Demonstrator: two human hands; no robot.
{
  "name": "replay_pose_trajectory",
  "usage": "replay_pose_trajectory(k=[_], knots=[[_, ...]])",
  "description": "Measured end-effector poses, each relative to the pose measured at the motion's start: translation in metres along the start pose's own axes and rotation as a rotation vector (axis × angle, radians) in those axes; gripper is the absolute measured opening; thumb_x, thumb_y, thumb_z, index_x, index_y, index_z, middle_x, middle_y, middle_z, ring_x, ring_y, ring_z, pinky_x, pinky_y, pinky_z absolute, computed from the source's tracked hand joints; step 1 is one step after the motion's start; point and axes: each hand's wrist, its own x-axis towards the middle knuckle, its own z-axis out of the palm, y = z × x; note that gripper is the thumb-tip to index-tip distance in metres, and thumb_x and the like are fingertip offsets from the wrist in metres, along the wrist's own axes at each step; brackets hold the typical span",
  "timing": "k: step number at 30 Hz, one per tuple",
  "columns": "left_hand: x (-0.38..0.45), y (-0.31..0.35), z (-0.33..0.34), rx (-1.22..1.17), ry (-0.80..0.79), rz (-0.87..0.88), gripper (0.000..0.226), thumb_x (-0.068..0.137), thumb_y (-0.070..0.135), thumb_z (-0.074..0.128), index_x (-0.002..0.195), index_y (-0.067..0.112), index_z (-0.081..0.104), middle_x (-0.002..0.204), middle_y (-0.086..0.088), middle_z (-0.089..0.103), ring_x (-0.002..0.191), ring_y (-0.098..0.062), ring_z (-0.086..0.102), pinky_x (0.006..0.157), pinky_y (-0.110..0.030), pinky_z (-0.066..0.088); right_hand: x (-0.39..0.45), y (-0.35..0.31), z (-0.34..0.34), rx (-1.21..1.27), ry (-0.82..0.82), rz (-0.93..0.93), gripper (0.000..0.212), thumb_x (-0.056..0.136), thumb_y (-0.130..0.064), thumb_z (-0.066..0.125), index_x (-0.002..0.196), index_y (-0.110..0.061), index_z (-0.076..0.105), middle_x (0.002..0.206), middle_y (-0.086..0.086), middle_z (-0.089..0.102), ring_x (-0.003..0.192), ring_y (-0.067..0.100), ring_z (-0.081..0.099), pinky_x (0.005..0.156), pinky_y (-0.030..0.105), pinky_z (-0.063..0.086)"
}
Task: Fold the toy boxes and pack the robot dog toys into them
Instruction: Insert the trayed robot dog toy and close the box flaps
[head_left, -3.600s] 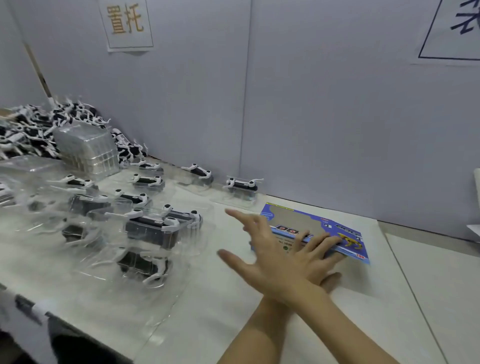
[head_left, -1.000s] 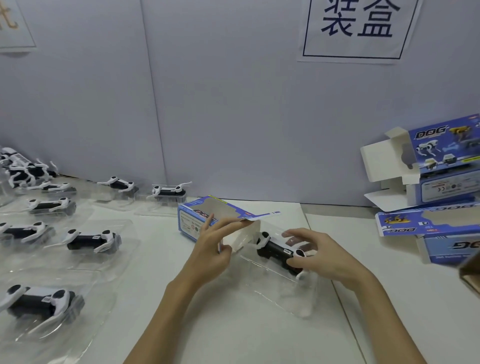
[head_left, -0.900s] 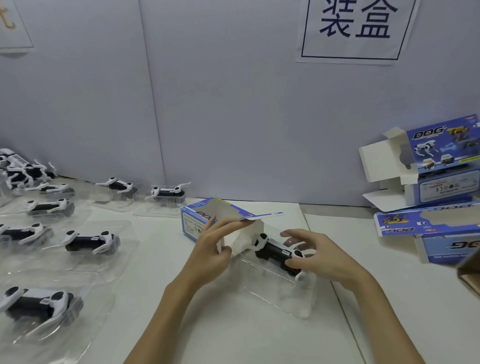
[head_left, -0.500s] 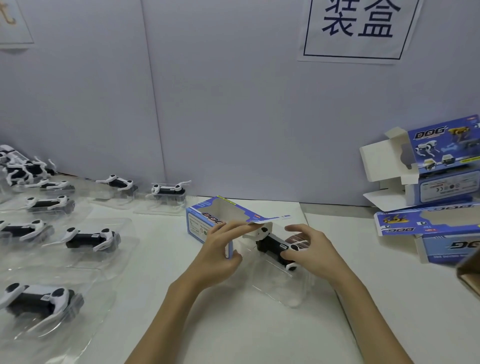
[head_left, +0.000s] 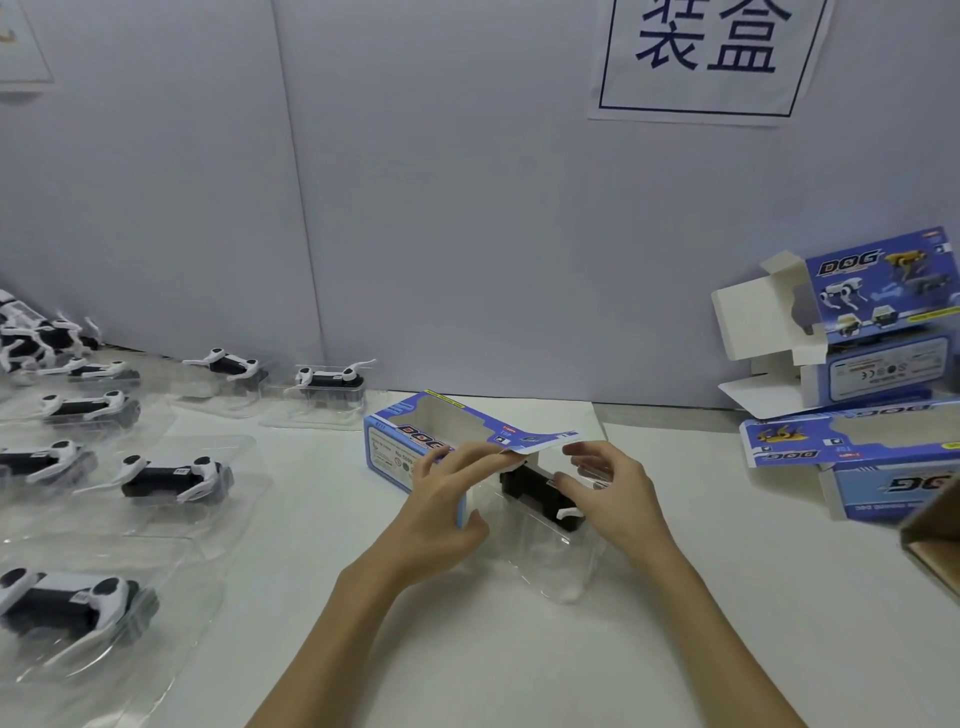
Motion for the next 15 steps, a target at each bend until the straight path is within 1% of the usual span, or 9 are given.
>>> replay_pose_trajectory(k=[2,4,5,7,9,10,12,14,15], knots=[[0.0000,-0.0029,0.0031,0.061,0.003,0.024,0.080,0.079,-0.003,0.063,0.146,0.040,0.052,0.145,0.033,0.040,0.141,0.013,0.026,0.123,-0.039,0.013,0.0011,0.0013,0.0006,-0.023,0.007,0.008,0.029,0.085,-0.017,0.081,0.111,-0.025,0.072,0.112,-0.003,0.071,0.112,0.014,0.066,0.095,0.030,0.052],[0.0007,-0.0037,0.0056,0.139,0.032,0.063,0.080,0.078,-0.008,0.065,0.147,0.032,0.053,0.147,0.021,0.045,0.138,0.016,0.026,0.123,-0.046,0.020,0.0016,0.0028,0.0008,-0.053,0.024,0.037,0.034,0.086,-0.023,0.081,0.117,-0.027,0.067,0.113,-0.003,0.067,0.109,0.015,0.063,0.085,0.026,0.047],[0.0012,-0.0033,0.0066,0.184,0.049,0.091,0.080,0.077,-0.011,0.065,0.146,0.029,0.054,0.146,0.014,0.049,0.136,0.015,0.029,0.121,-0.050,0.025,0.0015,0.0034,0.0008,-0.057,0.034,0.060,0.039,0.086,-0.026,0.081,0.121,-0.028,0.064,0.114,-0.002,0.065,0.108,0.016,0.062,0.082,0.025,0.045],[0.0017,-0.0027,0.0082,0.283,0.067,0.166,0.078,0.075,-0.015,0.065,0.142,0.024,0.058,0.145,0.004,0.054,0.134,-0.001,0.041,0.116,-0.057,0.032,0.0013,0.0049,0.0012,-0.026,0.046,0.098,0.044,0.085,-0.031,0.082,0.124,-0.027,0.062,0.113,-0.002,0.064,0.107,0.015,0.062,0.079,0.026,0.045],[0.0022,-0.0018,0.0094,0.362,0.050,0.234,0.074,0.073,-0.019,0.065,0.135,0.020,0.063,0.146,-0.003,0.057,0.130,-0.017,0.055,0.115,-0.060,0.036,0.0019,0.0065,0.0014,0.023,0.054,0.129,0.042,0.085,-0.030,0.082,0.122,-0.024,0.063,0.113,-0.002,0.067,0.107,0.014,0.065,0.080,0.026,0.050],[0.0021,-0.0002,0.0099,0.381,0.041,0.261,0.071,0.072,-0.022,0.065,0.132,0.018,0.065,0.147,-0.005,0.057,0.128,-0.023,0.058,0.113,-0.060,0.039,0.0024,0.0069,0.0014,0.031,0.058,0.139,0.039,0.086,-0.029,0.081,0.121,-0.023,0.065,0.113,-0.002,0.069,0.106,0.013,0.066,0.081,0.026,0.051],[0.0028,0.0028,0.0106,0.384,0.019,0.301,0.068,0.072,-0.025,0.064,0.126,0.017,0.068,0.150,-0.007,0.056,0.131,-0.029,0.058,0.107,-0.052,0.049,0.0035,0.0074,0.0011,0.031,0.063,0.147,0.033,0.086,-0.028,0.080,0.116,-0.023,0.067,0.112,-0.003,0.071,0.102,0.010,0.067,0.080,0.025,0.052],[0.0037,0.0056,0.0100,0.370,0.003,0.304,0.066,0.075,-0.025,0.063,0.125,0.018,0.069,0.157,-0.004,0.050,0.140,-0.028,0.050,0.102,-0.045,0.054,0.0040,0.0078,0.0010,0.038,0.061,0.149,0.032,0.085,-0.032,0.082,0.113,-0.024,0.068,0.110,-0.005,0.071,0.100,0.005,0.066,0.077,0.024,0.050],[0.0038,0.0049,0.0094,0.377,-0.003,0.293,0.068,0.079,-0.023,0.060,0.130,0.021,0.068,0.162,-0.003,0.043,0.148,-0.027,0.042,0.106,-0.045,0.052,0.0043,0.0081,0.0013,0.041,0.061,0.151,0.033,0.085,-0.034,0.083,0.112,-0.024,0.068,0.110,-0.005,0.071,0.100,0.004,0.066,0.077,0.023,0.049]])
